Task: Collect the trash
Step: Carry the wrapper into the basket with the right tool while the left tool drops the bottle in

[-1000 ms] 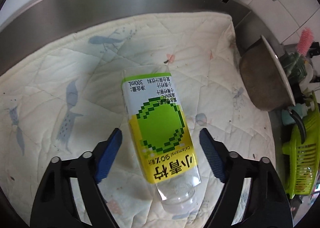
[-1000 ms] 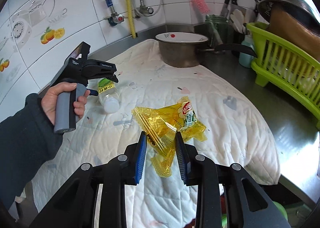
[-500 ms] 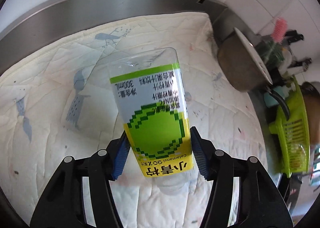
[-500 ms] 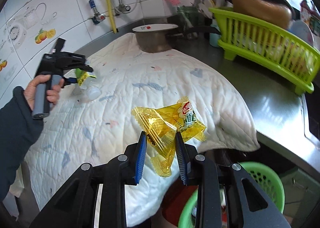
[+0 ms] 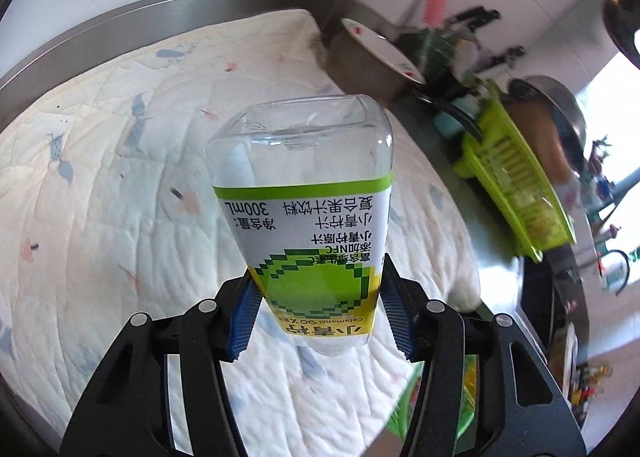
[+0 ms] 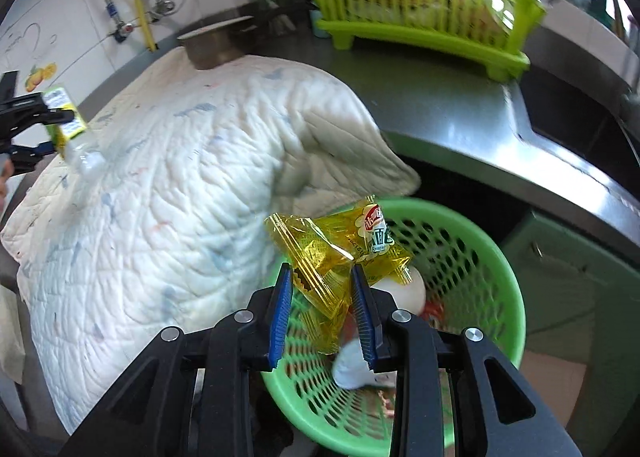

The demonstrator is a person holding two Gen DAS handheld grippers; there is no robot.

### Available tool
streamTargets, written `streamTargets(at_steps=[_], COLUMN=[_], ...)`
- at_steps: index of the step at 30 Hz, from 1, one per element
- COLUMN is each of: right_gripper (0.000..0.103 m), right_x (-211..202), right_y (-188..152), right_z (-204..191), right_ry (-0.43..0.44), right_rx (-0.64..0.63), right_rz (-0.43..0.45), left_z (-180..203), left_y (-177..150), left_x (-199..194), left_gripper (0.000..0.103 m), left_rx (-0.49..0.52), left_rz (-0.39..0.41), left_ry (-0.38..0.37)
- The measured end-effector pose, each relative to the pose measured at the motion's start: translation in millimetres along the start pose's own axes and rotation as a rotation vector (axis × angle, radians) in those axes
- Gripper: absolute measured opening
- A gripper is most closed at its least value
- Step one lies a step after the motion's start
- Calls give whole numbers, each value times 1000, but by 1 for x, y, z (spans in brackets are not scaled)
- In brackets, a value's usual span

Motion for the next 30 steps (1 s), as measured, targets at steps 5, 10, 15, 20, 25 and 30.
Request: streamTargets(at_steps=[5,10,15,20,25,30], right_gripper=[32,37,47,57,62,66], right_x=[-9,-17,-29,-45,-61,-72], right_y=[-23,-40,-48,-50,-51,-50], right_z=[35,61,73,80,85,87], right_ry=[-50,-69,-64,-56,-43,-38], right_rx=[24,63,81,100,106,101], right_rz=[-20,-29,-15,11,33,56], left_z=[59,125,173,215,241,261], left_y=[-43,-90,-130,-166,-199,-216], left_x=[-15,-11,10,35,56,64], left_gripper=[55,55,55,55,55,66], left_rx=[81,183,238,296,346,365], left_rz=[-23,-82,-156,-223,-296,-325], left_ry=[-93,-178,-237,-256,-260,-276])
Point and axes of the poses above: each gripper's, at about its wrist camera, not at the fingertips, and x roughly the way its jaws point, z to its right, y to its top, the point moved 10 cm from there along x, roughly the way its jaws point, and after that the axes turned 9 degrees about x, right-handed, at the moved point
